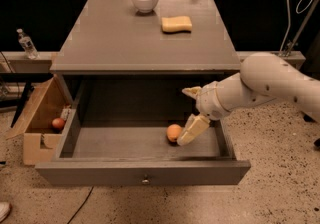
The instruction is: Pick orange from top drawer and place on counter
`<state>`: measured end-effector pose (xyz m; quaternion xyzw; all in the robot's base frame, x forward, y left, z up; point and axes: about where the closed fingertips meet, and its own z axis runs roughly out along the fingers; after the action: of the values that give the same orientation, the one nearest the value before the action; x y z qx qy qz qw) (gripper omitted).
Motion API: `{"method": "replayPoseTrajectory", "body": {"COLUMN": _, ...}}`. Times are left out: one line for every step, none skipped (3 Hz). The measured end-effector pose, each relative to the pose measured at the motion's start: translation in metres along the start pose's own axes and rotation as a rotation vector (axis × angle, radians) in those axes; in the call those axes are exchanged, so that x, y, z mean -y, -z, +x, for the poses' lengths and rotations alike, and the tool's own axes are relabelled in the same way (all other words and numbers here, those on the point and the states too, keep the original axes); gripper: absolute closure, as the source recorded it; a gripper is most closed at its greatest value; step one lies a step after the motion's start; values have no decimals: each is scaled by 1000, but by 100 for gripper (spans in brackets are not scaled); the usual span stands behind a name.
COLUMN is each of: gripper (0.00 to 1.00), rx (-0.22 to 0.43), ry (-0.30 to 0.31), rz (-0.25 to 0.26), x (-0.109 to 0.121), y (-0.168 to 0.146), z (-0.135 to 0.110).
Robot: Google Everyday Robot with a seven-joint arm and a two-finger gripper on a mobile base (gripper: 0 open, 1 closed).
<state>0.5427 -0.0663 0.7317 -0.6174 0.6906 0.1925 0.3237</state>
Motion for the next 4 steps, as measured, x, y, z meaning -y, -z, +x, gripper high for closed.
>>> {"method": "replayPoseTrajectory", "body": {"gripper": 0, "rx": 18, "ry": 11, "rz": 7, "x": 8, "y": -36, "z": 12}}
{"method": "replayPoseTrajectory", "body": {"gripper": 0, "rx": 23, "ry": 15, "rz": 13, "x": 13, "y": -54, "z": 20}}
{"method": "replayPoseTrajectory", "body": {"gripper": 0, "rx": 16, "ry": 26, "rz": 3, "x": 13, "y": -71, "z": 28}}
{"method": "replayPoseTrajectory", "body": {"gripper": 0, "rx": 14, "ry": 34, "rz": -7, "x": 10, "y": -82, "z": 33}}
